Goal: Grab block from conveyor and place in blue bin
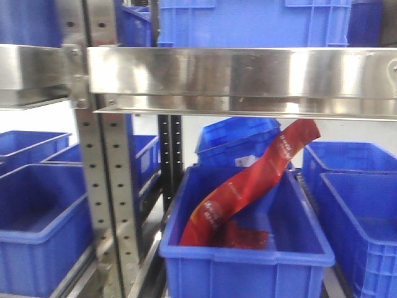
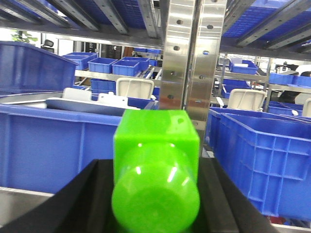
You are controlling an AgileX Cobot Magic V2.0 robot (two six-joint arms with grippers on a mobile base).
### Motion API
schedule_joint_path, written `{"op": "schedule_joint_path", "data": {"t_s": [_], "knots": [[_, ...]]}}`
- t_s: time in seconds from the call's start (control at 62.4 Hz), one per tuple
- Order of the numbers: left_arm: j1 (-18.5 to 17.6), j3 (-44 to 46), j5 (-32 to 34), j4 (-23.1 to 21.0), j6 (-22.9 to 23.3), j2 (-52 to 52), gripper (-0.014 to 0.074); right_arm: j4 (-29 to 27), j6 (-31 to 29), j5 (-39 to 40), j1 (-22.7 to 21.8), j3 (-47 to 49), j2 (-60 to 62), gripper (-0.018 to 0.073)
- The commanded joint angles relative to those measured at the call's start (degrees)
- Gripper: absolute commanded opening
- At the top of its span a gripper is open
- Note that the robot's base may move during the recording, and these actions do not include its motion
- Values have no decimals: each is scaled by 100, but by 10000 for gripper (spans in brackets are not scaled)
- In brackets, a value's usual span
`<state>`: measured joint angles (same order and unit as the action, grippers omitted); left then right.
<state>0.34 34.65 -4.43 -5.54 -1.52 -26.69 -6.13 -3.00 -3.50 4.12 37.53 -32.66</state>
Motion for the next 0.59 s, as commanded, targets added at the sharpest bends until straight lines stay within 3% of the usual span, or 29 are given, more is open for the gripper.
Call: {"op": "schedule_joint_path", "data": {"t_s": [0.0, 0.577], "knots": [[8, 37, 93, -36, 27, 14, -111, 47, -10, 129, 11, 3, 23, -162], [8, 37, 93, -36, 27, 14, -111, 47, -10, 138, 11, 3, 23, -162]]}}
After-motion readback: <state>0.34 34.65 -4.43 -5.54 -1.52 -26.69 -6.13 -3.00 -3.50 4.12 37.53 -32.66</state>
